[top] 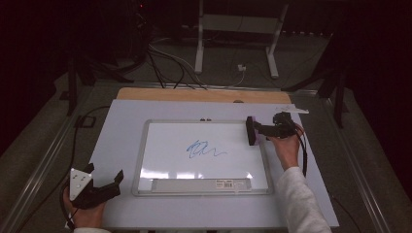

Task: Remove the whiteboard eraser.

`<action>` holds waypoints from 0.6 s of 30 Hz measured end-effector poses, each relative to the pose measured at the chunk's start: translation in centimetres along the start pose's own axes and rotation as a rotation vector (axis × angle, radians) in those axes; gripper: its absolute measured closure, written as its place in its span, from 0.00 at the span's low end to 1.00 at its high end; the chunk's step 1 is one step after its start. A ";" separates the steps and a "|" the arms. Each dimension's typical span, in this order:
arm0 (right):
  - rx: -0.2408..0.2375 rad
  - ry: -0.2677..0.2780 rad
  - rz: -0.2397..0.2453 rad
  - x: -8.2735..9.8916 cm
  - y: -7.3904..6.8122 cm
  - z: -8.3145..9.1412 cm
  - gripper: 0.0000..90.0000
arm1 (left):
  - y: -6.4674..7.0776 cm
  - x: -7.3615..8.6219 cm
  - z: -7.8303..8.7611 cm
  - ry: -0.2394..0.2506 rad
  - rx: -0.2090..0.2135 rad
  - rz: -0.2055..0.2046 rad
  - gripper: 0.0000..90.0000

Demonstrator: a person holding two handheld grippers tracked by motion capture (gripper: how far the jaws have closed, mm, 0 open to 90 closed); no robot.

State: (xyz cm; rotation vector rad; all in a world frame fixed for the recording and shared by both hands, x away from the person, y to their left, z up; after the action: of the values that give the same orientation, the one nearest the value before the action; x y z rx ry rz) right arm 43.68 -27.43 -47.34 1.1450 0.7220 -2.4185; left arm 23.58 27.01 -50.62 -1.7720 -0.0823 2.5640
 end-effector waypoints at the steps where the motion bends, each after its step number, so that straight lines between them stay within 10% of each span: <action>1: -0.001 -0.013 -0.007 0.1 0.0 -0.3 0.17 | 0.0 0.0 0.0 -0.001 0.000 -0.001 0.01; 14: -0.072 -0.100 -0.110 1.7 0.1 -1.7 0.76 | 0.1 0.1 -0.1 -0.013 0.002 -0.007 0.01; 18: -0.078 -0.105 -0.139 1.7 0.1 -1.9 0.76 | 0.1 0.1 -0.1 -0.012 0.002 -0.007 0.01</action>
State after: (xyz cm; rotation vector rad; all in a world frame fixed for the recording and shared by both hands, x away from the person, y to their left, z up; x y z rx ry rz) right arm 43.82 -26.55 -49.74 0.9584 0.8805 -2.5180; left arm 23.64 26.95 -50.72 -1.7526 -0.0862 2.5699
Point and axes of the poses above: each handheld gripper's, and its own axes: z roughly backward along the jaws, x roughly out of its underside, y roughly to its right, the point moved 3 cm from there along -z, roughly forward along the jaws, and after that the axes turned 14 degrees about -x, right-handed, at the moved point
